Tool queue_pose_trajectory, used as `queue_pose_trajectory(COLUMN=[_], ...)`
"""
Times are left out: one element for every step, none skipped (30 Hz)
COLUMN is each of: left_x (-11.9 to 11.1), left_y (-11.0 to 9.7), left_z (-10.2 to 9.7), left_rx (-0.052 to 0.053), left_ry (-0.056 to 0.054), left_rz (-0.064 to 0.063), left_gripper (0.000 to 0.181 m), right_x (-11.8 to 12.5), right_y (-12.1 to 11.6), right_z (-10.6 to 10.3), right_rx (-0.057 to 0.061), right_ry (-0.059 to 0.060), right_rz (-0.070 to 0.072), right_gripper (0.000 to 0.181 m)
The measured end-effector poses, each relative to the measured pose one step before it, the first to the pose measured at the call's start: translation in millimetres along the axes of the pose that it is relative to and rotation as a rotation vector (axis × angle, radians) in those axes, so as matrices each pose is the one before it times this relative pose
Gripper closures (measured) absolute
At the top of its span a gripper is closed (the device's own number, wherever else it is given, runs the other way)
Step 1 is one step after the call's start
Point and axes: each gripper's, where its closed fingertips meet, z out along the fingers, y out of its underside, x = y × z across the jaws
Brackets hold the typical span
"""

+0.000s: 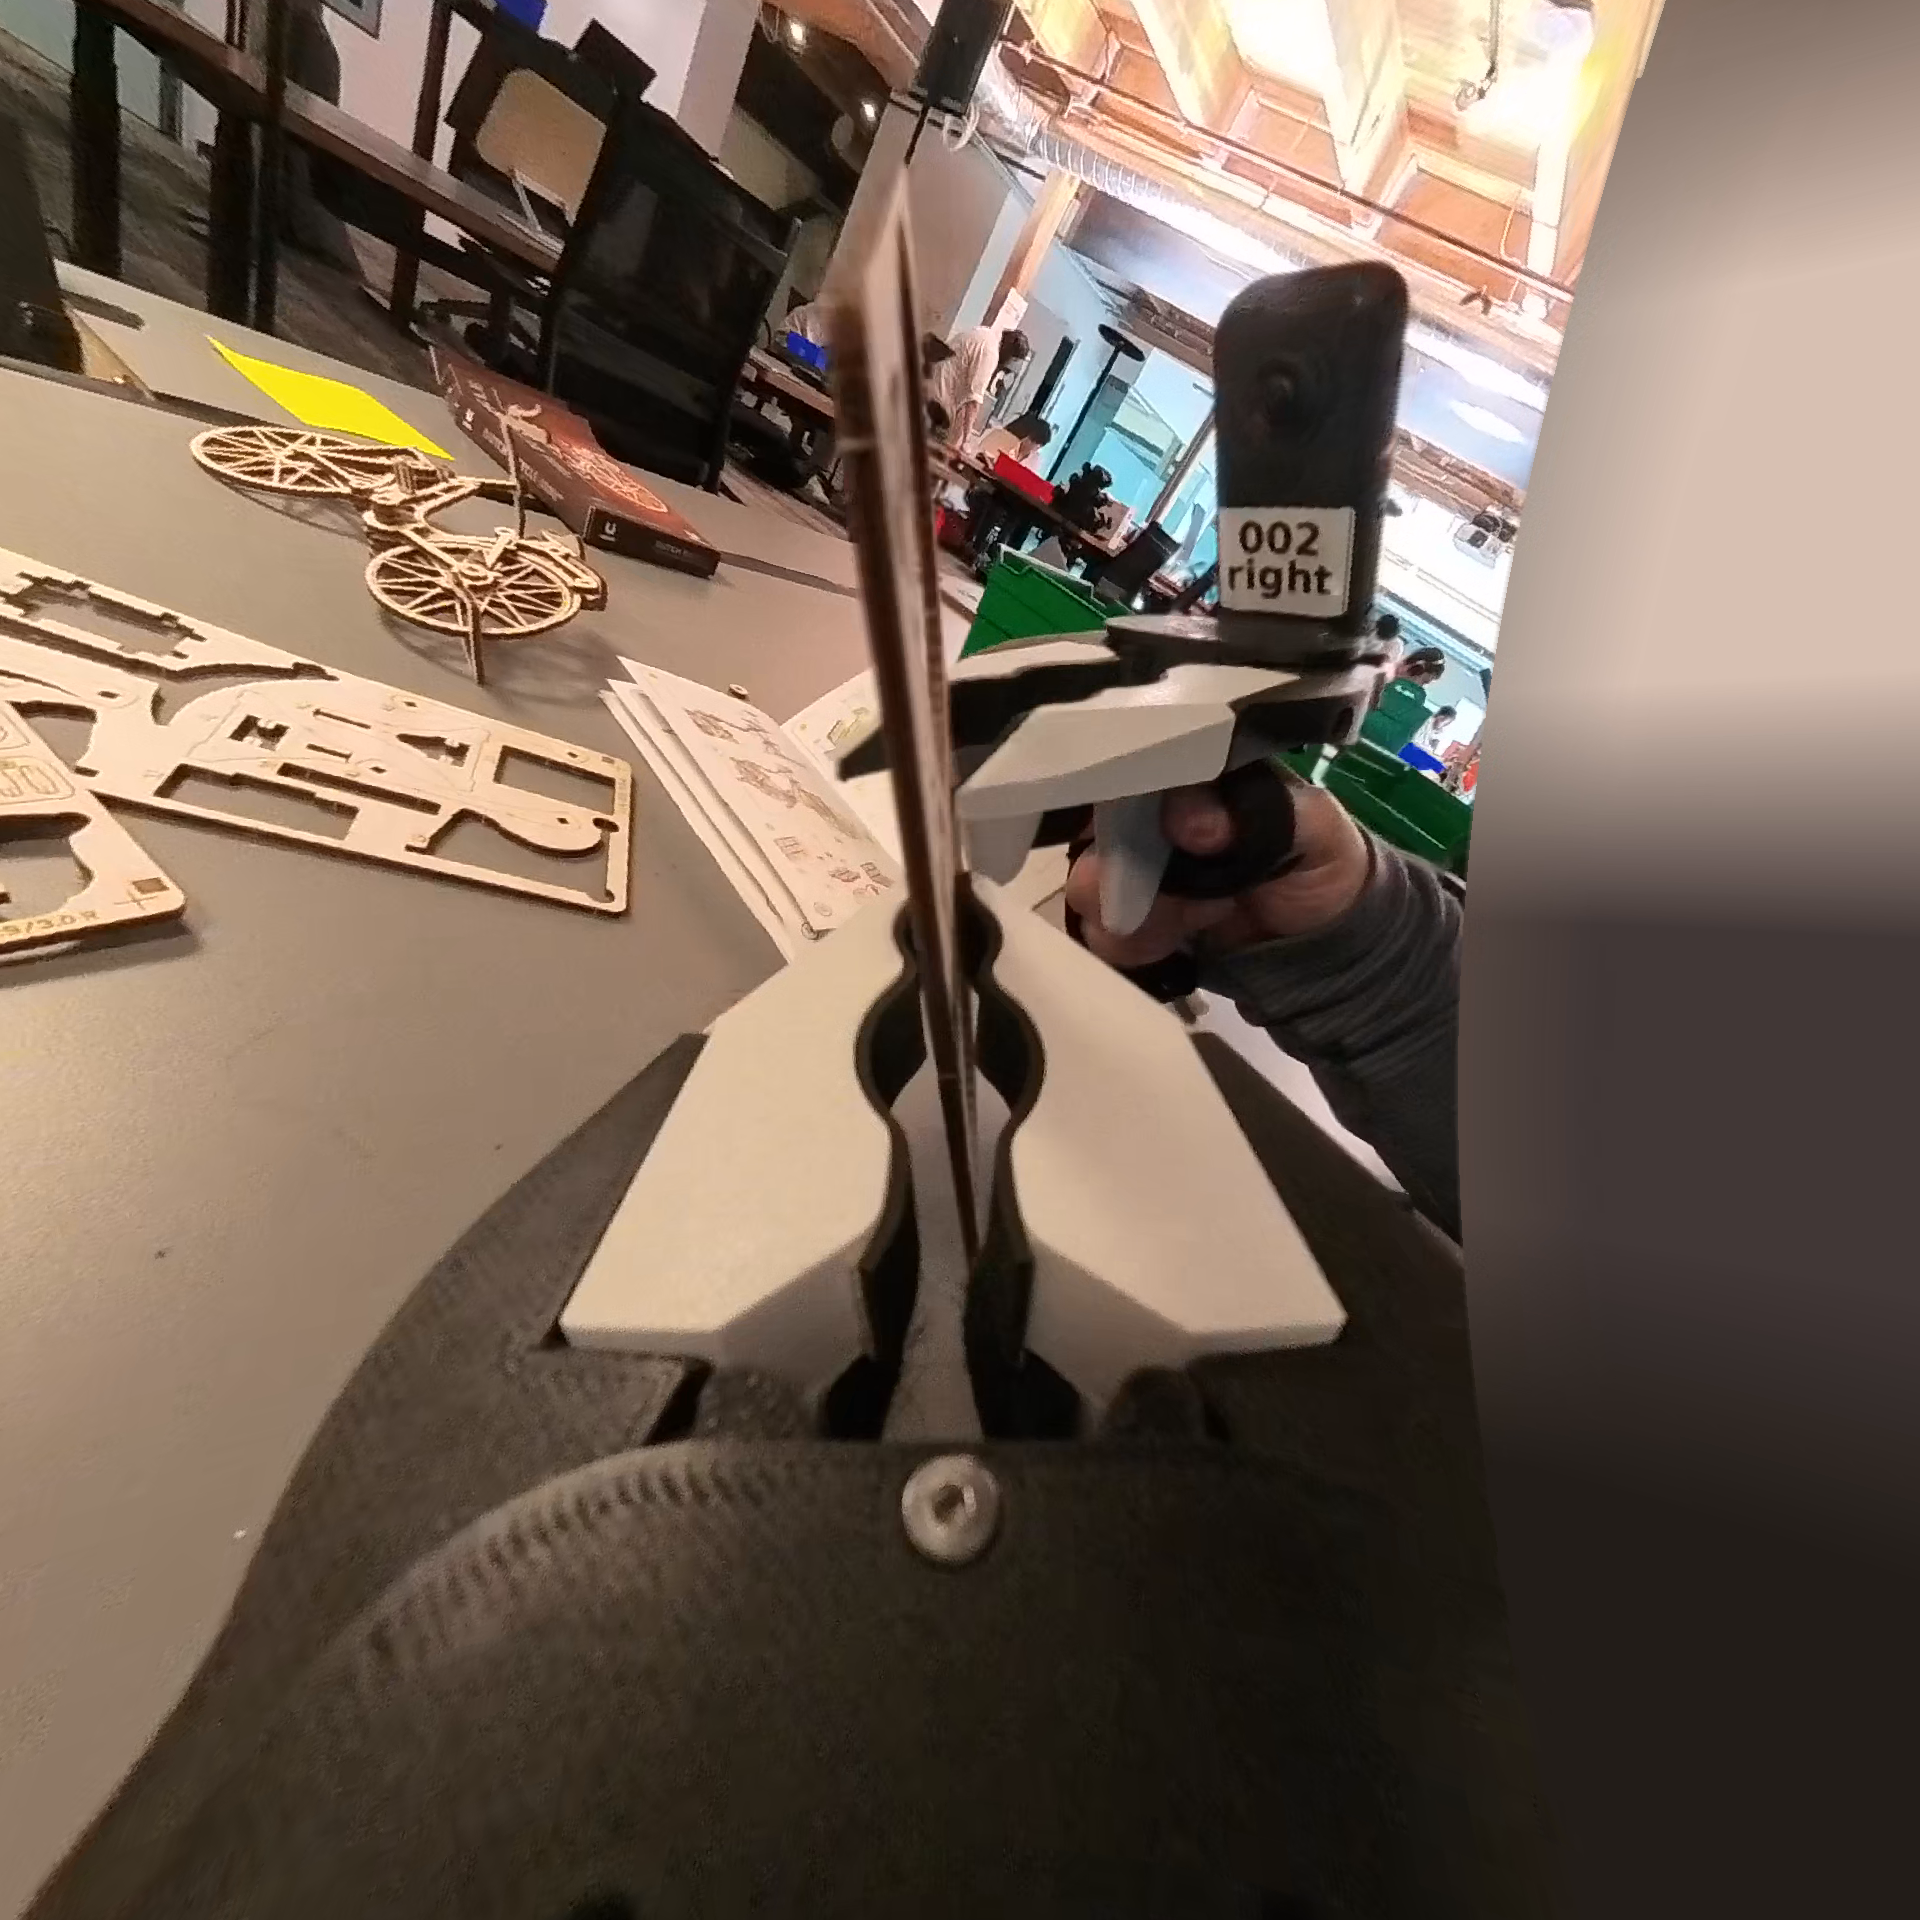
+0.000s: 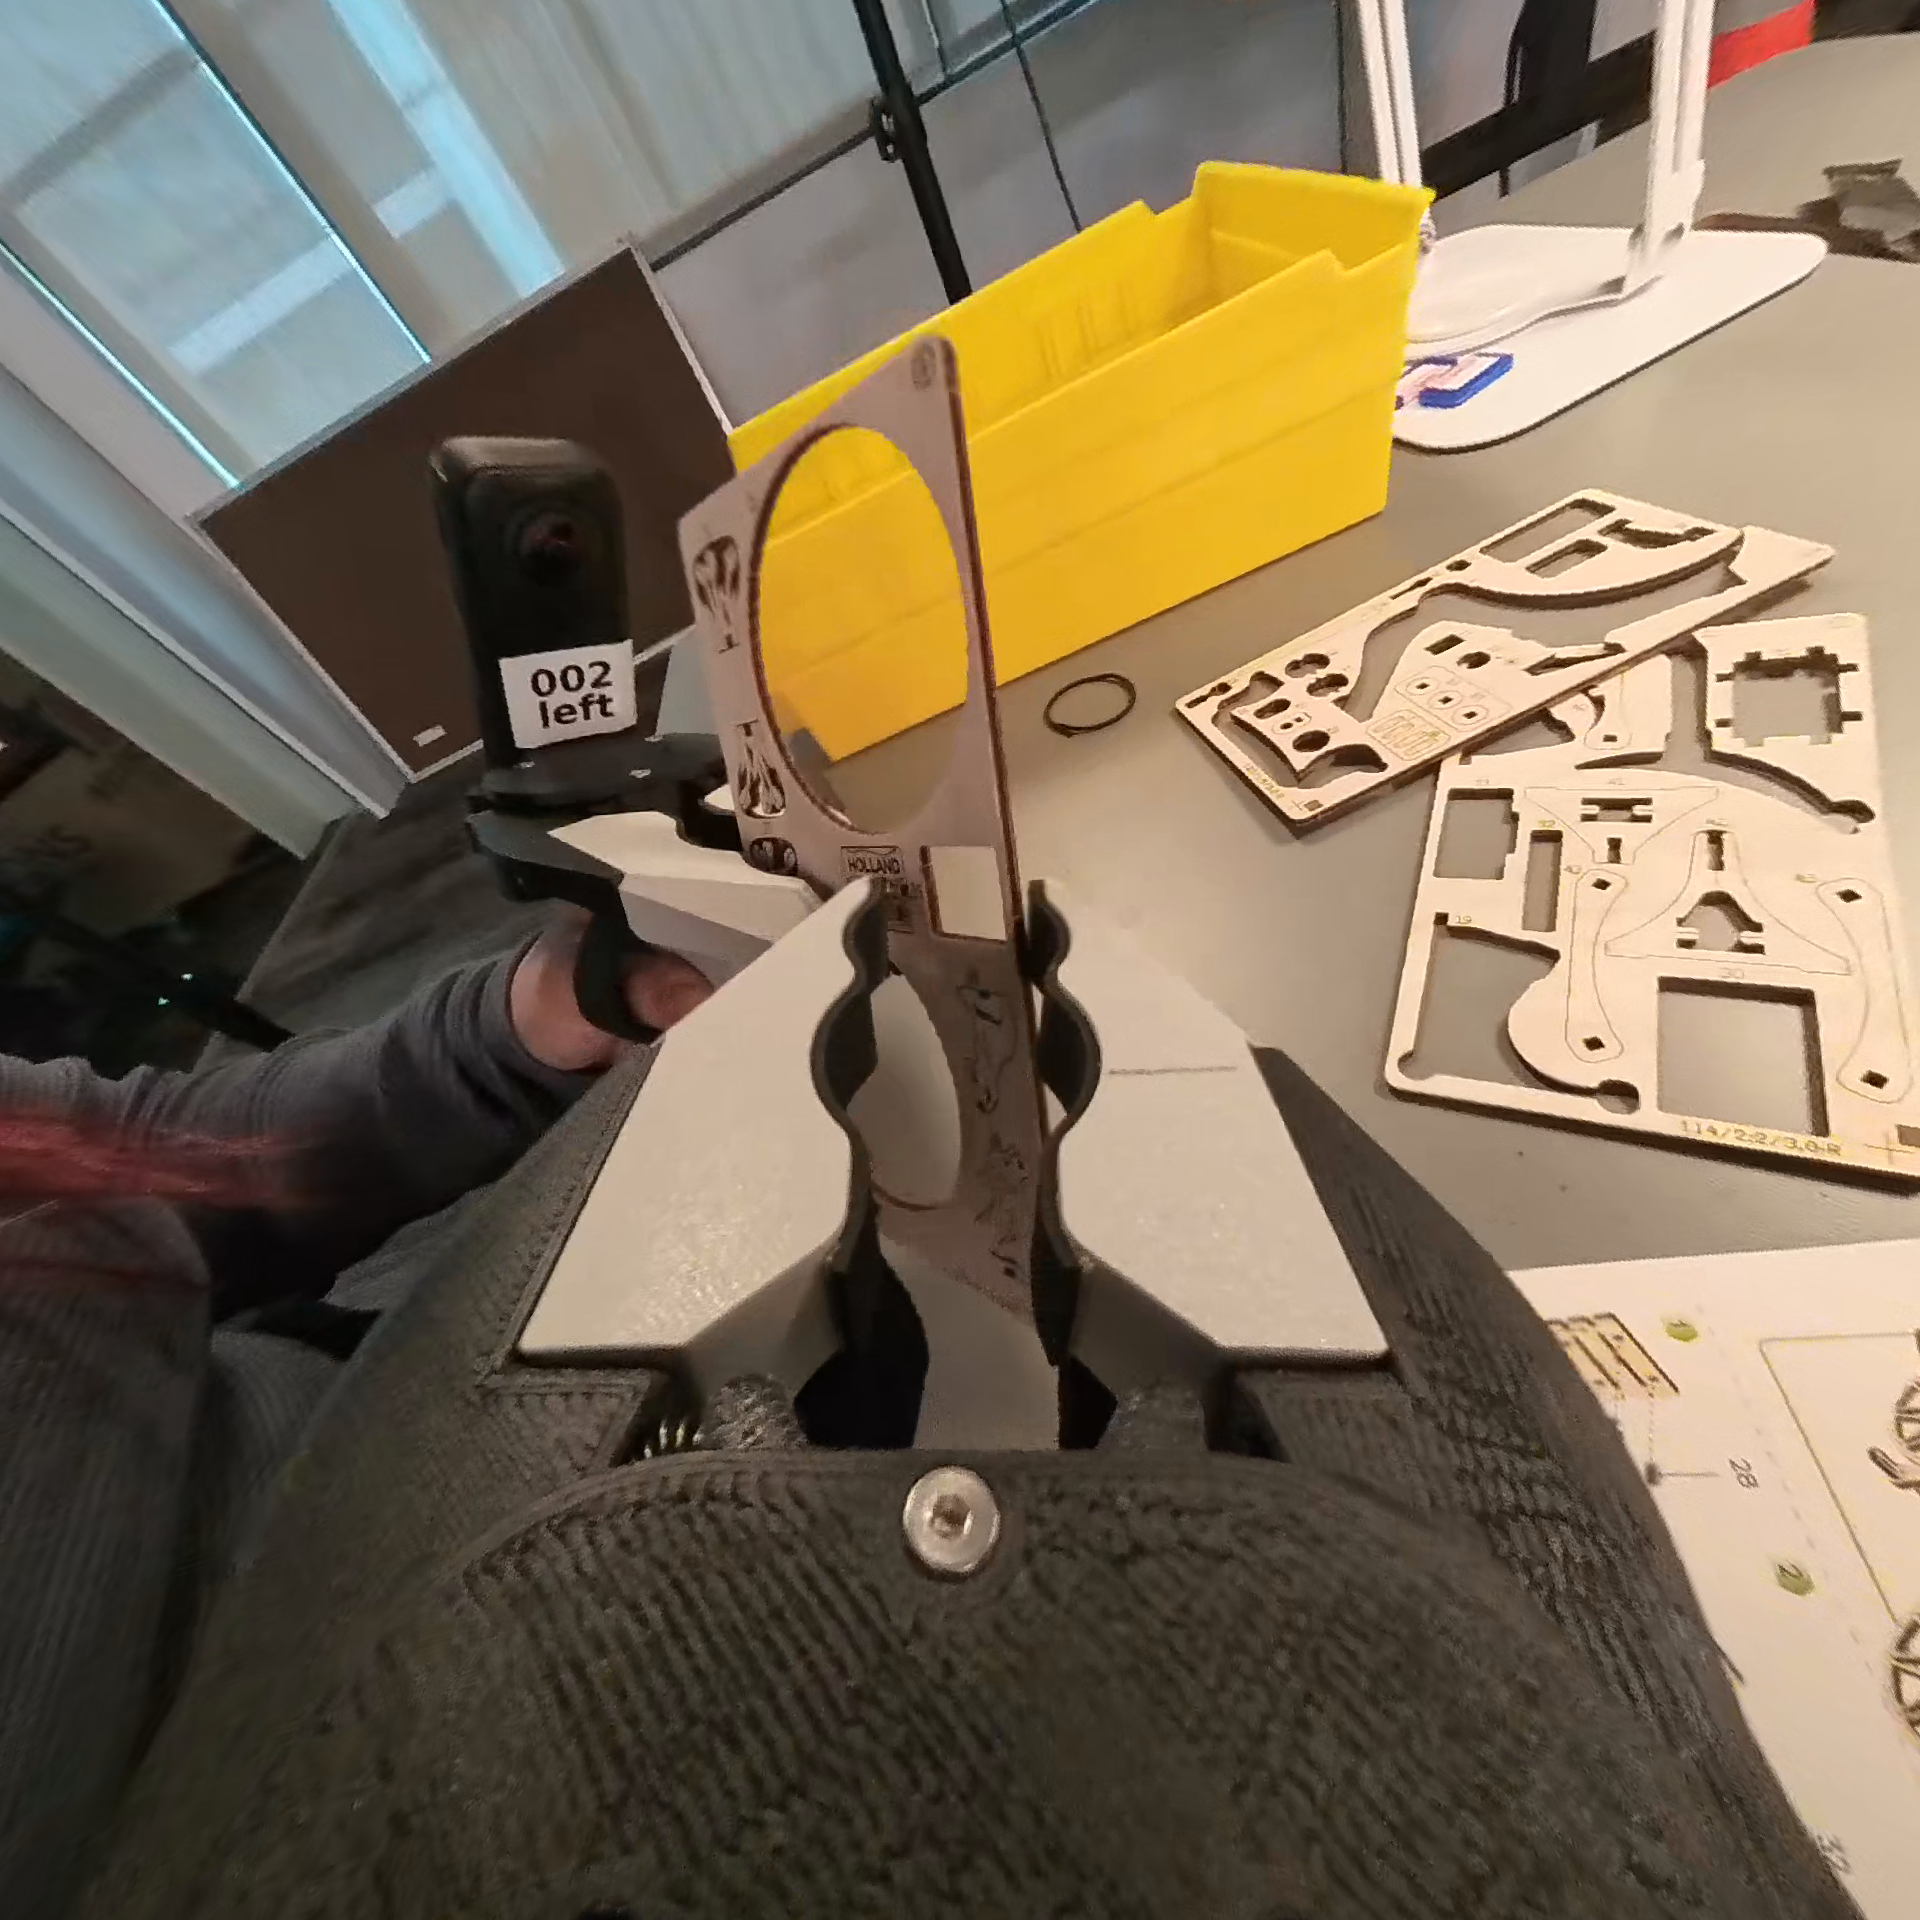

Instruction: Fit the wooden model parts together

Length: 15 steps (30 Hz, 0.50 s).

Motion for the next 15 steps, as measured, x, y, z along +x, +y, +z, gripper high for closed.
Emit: queue_pose_trajectory(left_x=[-0.40, -1.12, -0.42, -0.51, -0.95, 0.09, -0.56, -0.68, 0.57, 0.74, -0.63, -1.16, -0.36, 0.20, -0.26], left_y=[0.21, 0.49, 0.04, -0.01, 0.25, -0.51, -0.39, -0.25, -0.96, -0.64, 0.14, 0.04, 0.10, -0.06, -0.05], left_z=[-0.22, 0.08, -0.01, -0.09, 0.08, -0.29, -0.36, -0.15, -0.58, -0.58, 0.15, 0.23, -0.05, -0.06, -0.01], left_rx=[-0.0014, -0.0024, 0.0002, 0.0009, -0.0012, 0.0043, 0.0032, 0.0021, 0.0072, 0.0061, -0.0018, -0.0024, -0.0010, 0.0005, 0.0007], left_ry=[-0.0010, -0.0098, -0.0067, -0.0068, -0.0112, -0.0038, -0.0075, -0.0110, -0.0027, -0.0002, -0.0132, -0.0230, -0.0117, 0.0011, -0.0022], left_rz=[-0.0046, 0.0004, 0.0030, 0.0027, 0.0054, 0.0051, 0.0035, 0.0101, 0.0123, 0.0076, 0.0122, 0.0269, 0.0164, -0.0003, 0.0010], left_gripper=[0.181, 0.181, 0.181, 0.181, 0.181, 0.181, 0.181, 0.181, 0.181, 0.180, 0.181, 0.181, 0.181, 0.181, 0.181], right_x=[0.30, 0.58, 0.32, 0.50, 0.30, -0.09, -0.04, -0.22, -0.98, -0.68, 0.18, 0.28, -0.05, 0.00, -0.06], right_y=[0.78, 0.78, 0.57, 0.25, -0.06, -0.58, -0.50, -0.81, -1.22, -0.67, 0.01, -0.28, -0.21, 0.04, -0.17], right_z=[0.14, 0.28, 0.22, 0.17, 0.06, -0.15, 0.04, -0.21, -0.52, -0.34, -0.17, -0.11, -0.26, -0.36, -0.11], right_rx=[-0.0102, -0.0107, -0.0096, -0.0090, -0.0067, -0.0024, -0.0019, 0.0010, 0.0022, -0.0015, -0.0028, 0.0014, 0.0024, 0.0019, 0.0041], right_ry=[-0.0028, 0.0055, 0.0120, 0.0202, 0.0258, 0.0257, 0.0299, 0.0287, 0.0182, 0.0112, 0.0147, 0.0162, 0.0130, 0.0105, 0.0088], right_rz=[-0.0004, -0.0062, -0.0099, -0.0133, -0.0161, -0.0157, -0.0179, -0.0215, -0.0117, -0.0007, -0.0036, -0.0097, -0.0068, -0.0021, 0.0003], right_gripper=[0.157, 0.157, 0.157, 0.157, 0.157, 0.157, 0.157, 0.157, 0.157, 0.157, 0.157, 0.157, 0.157, 0.157, 0.157])
